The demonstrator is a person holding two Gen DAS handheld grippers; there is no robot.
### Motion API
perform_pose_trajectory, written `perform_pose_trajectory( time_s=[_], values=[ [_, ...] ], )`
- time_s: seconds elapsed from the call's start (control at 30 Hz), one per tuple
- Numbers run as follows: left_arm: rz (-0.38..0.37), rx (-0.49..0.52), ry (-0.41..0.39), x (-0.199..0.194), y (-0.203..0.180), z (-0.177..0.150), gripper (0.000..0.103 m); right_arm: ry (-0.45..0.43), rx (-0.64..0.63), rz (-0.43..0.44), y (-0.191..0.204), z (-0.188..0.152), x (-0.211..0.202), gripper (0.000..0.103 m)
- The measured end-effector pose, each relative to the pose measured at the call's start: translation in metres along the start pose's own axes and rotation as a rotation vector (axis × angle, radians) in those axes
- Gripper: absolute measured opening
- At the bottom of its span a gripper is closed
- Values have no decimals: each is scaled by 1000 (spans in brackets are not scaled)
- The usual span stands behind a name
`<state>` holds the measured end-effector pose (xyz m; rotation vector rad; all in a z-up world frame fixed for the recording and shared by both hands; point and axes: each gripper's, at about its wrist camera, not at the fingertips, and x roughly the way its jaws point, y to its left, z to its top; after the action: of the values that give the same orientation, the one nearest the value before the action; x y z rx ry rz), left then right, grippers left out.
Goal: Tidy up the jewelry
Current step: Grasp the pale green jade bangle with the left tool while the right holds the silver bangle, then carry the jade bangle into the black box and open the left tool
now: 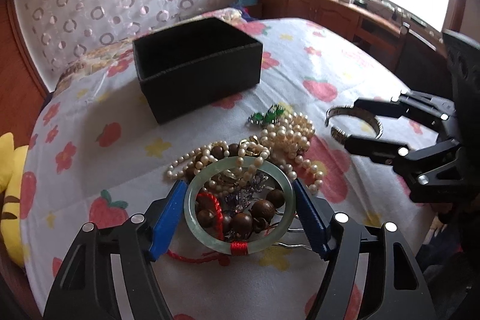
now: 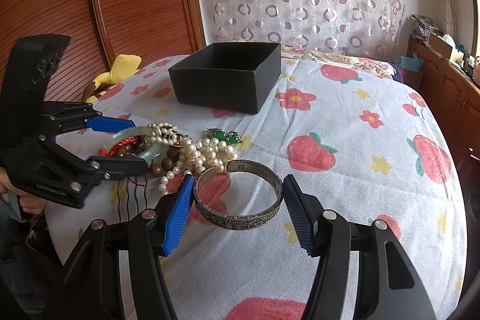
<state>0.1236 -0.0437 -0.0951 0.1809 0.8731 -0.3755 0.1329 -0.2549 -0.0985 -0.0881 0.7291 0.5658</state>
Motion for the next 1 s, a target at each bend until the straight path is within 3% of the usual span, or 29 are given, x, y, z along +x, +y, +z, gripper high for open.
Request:
perform_pose_trajectory(
  time_s=[0.47,1.0],
  values=[
    [21,-36,-181,-51,5,23,69,-13,-17,-33,3,3,-3,63],
    [47,-136,-211,-25,55,72,69,-86,-75,-77,-4,61,-5,63]
  ],
)
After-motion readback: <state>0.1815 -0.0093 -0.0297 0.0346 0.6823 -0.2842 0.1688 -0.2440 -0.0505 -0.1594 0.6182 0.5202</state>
